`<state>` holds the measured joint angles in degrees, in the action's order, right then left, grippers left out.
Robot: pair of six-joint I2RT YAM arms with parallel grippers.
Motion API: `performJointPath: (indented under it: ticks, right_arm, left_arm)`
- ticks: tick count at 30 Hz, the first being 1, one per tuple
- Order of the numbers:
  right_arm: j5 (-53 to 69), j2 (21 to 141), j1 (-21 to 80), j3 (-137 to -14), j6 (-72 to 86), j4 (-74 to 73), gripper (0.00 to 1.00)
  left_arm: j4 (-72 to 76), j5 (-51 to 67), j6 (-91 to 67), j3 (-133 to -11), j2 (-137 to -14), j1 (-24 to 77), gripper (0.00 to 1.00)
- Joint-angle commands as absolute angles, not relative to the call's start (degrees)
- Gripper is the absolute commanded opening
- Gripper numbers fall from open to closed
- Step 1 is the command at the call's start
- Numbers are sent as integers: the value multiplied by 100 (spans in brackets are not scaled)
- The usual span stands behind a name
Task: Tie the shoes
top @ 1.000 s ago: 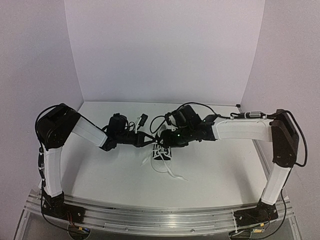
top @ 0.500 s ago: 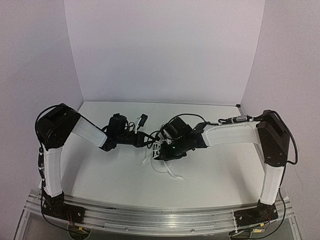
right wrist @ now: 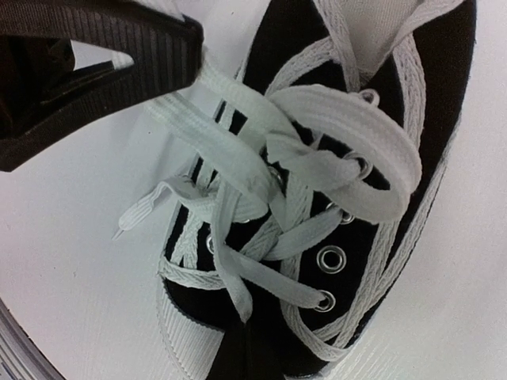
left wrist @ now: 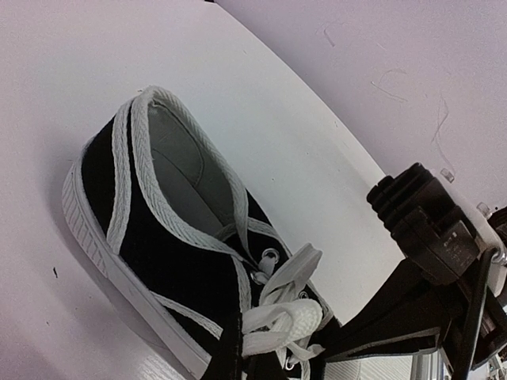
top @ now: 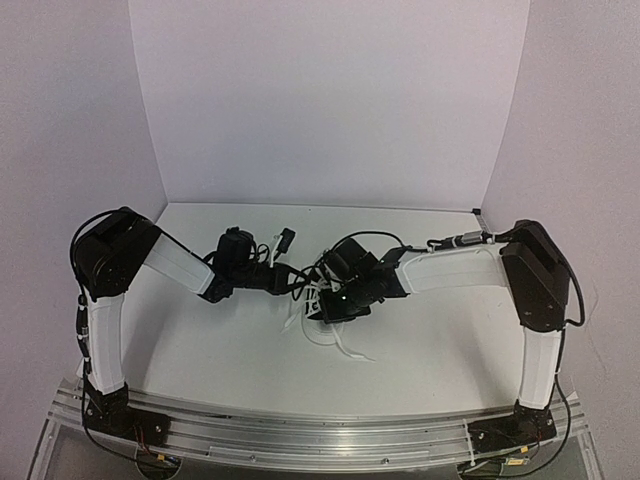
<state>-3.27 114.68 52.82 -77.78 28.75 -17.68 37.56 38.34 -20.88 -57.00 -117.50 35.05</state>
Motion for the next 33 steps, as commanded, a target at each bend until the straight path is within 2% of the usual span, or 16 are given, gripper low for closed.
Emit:
performJointPath:
  ticks: [1,7,23,25,30,33]
  right_arm:
    - [-438,11013,5288,-7655,3081,-1730,0]
    - [-40,10461,5019,-7003,3769,-900,0]
    - [562,10427,4390,-6593,4920,607,0]
    - [689,10530,4394,-6598,4984,614,0]
    - [867,10559,4456,-6495,4930,614,0]
    - [981,10573,4482,-6497,4900,608,0]
  left_arm:
    - [3851,4075,-1603,-5489,-11547,3439,0]
    - [4001,4747,-210,-5296,-11490,3437,0]
    - [3754,5231,1294,-5262,-11474,3450,0]
    - [3622,5348,1466,-5346,-11476,3447,6]
    - [2798,5584,2322,-5645,-11379,3420,32]
    - [2103,5668,2995,-5789,-11302,3373,42]
